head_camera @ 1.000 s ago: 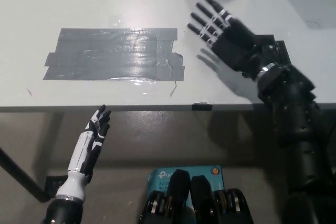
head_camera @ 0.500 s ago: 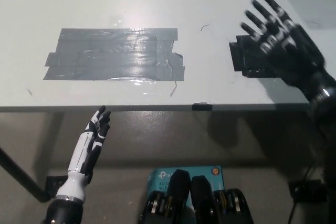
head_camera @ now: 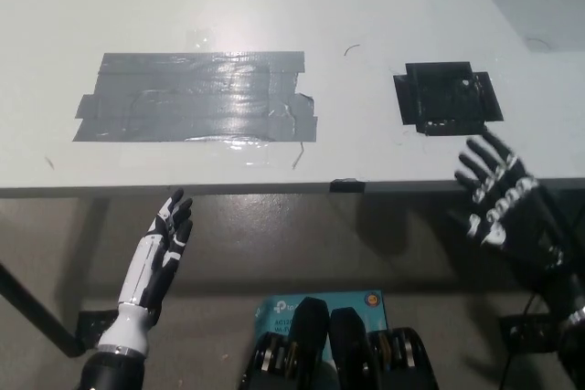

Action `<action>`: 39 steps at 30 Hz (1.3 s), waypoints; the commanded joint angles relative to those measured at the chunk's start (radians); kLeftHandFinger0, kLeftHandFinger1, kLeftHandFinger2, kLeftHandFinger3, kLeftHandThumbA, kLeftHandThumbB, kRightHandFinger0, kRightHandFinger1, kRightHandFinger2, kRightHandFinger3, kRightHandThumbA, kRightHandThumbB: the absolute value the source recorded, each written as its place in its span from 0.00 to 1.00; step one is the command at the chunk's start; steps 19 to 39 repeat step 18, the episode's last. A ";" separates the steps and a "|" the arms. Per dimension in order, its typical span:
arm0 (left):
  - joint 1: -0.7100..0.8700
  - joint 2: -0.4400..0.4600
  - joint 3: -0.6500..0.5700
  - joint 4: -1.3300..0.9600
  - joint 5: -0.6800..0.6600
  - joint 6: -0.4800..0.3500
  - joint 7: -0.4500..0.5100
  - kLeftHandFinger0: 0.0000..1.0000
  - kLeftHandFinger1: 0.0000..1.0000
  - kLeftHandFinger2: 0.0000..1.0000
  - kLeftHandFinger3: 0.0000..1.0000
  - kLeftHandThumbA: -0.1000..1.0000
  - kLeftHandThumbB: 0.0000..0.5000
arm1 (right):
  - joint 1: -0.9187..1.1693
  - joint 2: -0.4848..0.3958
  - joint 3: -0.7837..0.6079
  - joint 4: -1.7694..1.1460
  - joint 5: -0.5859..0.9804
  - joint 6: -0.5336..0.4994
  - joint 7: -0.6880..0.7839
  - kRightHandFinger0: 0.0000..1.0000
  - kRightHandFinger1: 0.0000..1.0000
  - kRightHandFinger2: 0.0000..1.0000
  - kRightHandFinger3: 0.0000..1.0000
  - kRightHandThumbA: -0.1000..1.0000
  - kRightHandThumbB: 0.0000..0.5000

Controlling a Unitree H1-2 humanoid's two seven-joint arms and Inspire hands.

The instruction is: An orange duster is kept infront of the robot in the middle of the table and the robot extends its right arm to grab the duster, picks it up and hands it to a person

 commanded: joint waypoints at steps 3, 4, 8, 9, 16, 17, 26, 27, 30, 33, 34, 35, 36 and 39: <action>0.027 0.001 -0.011 -0.015 0.005 -0.009 -0.011 1.00 1.00 1.00 1.00 0.88 0.33 | 0.032 -0.001 0.084 0.191 -0.319 -0.408 -0.119 1.00 1.00 1.00 1.00 1.00 0.45; 0.028 0.000 -0.011 -0.018 0.006 -0.008 -0.009 1.00 1.00 1.00 1.00 0.88 0.32 | 0.031 -0.006 0.088 0.218 -0.326 -0.416 -0.123 1.00 1.00 1.00 1.00 1.00 0.43; 0.029 -0.002 -0.010 -0.020 0.001 -0.010 -0.011 1.00 1.00 1.00 1.00 0.88 0.32 | 0.027 -0.021 0.102 0.250 -0.345 -0.423 -0.131 1.00 1.00 1.00 1.00 1.00 0.40; 0.029 -0.002 -0.010 -0.018 0.001 -0.011 -0.011 1.00 1.00 1.00 1.00 0.88 0.33 | 0.027 -0.024 0.105 0.255 -0.350 -0.427 -0.132 1.00 1.00 1.00 1.00 1.00 0.36; 0.037 -0.003 -0.011 -0.022 0.004 -0.009 -0.009 1.00 1.00 1.00 1.00 0.88 0.35 | 0.027 -0.038 0.123 0.273 -0.381 -0.455 -0.139 1.00 1.00 1.00 1.00 1.00 0.36; 0.036 -0.003 -0.010 -0.020 0.004 -0.012 -0.009 1.00 1.00 1.00 1.00 0.88 0.35 | 0.027 -0.039 0.126 0.273 -0.387 -0.458 -0.142 1.00 1.00 1.00 1.00 1.00 0.37; 0.036 -0.003 -0.010 -0.020 0.004 -0.012 -0.009 1.00 1.00 1.00 1.00 0.88 0.35 | 0.027 -0.039 0.126 0.273 -0.387 -0.458 -0.142 1.00 1.00 1.00 1.00 1.00 0.37; 0.036 -0.003 -0.010 -0.020 0.004 -0.012 -0.009 1.00 1.00 1.00 1.00 0.88 0.35 | 0.027 -0.039 0.126 0.273 -0.387 -0.458 -0.142 1.00 1.00 1.00 1.00 1.00 0.37; 0.036 -0.003 -0.010 -0.020 0.004 -0.012 -0.009 1.00 1.00 1.00 1.00 0.88 0.35 | 0.027 -0.039 0.126 0.273 -0.387 -0.458 -0.142 1.00 1.00 1.00 1.00 1.00 0.37; 0.036 -0.003 -0.010 -0.020 0.004 -0.012 -0.009 1.00 1.00 1.00 1.00 0.88 0.35 | 0.027 -0.039 0.126 0.273 -0.387 -0.458 -0.142 1.00 1.00 1.00 1.00 1.00 0.37; 0.036 -0.003 -0.010 -0.020 0.004 -0.012 -0.009 1.00 1.00 1.00 1.00 0.88 0.35 | 0.027 -0.039 0.126 0.273 -0.387 -0.458 -0.142 1.00 1.00 1.00 1.00 1.00 0.37; 0.036 -0.003 -0.010 -0.020 0.004 -0.012 -0.009 1.00 1.00 1.00 1.00 0.88 0.35 | 0.027 -0.039 0.126 0.273 -0.387 -0.458 -0.142 1.00 1.00 1.00 1.00 1.00 0.37; 0.036 -0.003 -0.010 -0.020 0.004 -0.012 -0.009 1.00 1.00 1.00 1.00 0.88 0.35 | 0.027 -0.039 0.126 0.273 -0.387 -0.458 -0.142 1.00 1.00 1.00 1.00 1.00 0.37; 0.036 -0.003 -0.010 -0.020 0.004 -0.012 -0.009 1.00 1.00 1.00 1.00 0.88 0.35 | 0.027 -0.039 0.126 0.273 -0.387 -0.458 -0.142 1.00 1.00 1.00 1.00 1.00 0.37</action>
